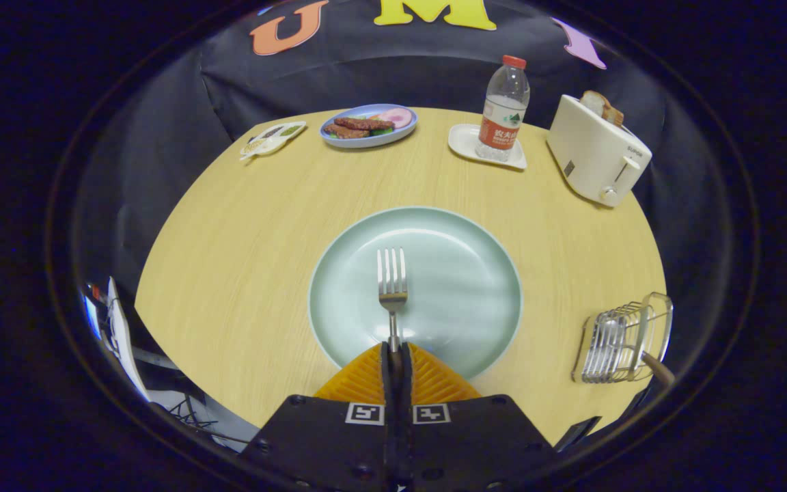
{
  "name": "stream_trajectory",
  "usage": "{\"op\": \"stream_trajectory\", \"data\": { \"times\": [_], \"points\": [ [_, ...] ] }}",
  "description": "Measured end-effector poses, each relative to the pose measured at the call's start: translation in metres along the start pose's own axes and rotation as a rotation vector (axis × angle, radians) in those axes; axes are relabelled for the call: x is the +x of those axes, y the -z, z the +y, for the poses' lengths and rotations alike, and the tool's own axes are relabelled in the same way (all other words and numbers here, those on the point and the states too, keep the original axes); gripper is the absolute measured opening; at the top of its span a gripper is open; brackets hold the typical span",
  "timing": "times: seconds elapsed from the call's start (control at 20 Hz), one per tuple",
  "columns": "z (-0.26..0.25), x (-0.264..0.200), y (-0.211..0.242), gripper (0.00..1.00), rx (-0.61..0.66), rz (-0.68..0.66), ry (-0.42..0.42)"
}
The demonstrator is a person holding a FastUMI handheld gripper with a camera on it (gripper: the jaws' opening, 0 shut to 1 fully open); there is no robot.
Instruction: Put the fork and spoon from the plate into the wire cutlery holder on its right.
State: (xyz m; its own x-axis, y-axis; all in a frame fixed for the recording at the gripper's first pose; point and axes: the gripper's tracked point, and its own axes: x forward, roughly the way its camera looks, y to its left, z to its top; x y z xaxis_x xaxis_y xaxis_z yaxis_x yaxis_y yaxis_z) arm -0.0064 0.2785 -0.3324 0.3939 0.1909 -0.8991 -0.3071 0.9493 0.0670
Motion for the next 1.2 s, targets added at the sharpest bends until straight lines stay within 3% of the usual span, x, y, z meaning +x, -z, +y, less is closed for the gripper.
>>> {"op": "stream_trajectory", "data": {
  "times": [0.3,0.5,0.7,0.9,1.2],
  "points": [
    [-0.104,-0.1,-0.041,0.01,0.079,-0.042,0.033],
    [-0.178,-0.144,-0.034,0.0,0.11,0.001,0.088],
    [-0.213,-0.15,-0.005,0.01,0.134,0.134,0.087],
    [-0.21,-0.139,0.03,0.01,0.169,0.32,0.002],
    [-0.232,-0.124,0.034,0.01,0.219,0.455,0.031]
  ]
}}
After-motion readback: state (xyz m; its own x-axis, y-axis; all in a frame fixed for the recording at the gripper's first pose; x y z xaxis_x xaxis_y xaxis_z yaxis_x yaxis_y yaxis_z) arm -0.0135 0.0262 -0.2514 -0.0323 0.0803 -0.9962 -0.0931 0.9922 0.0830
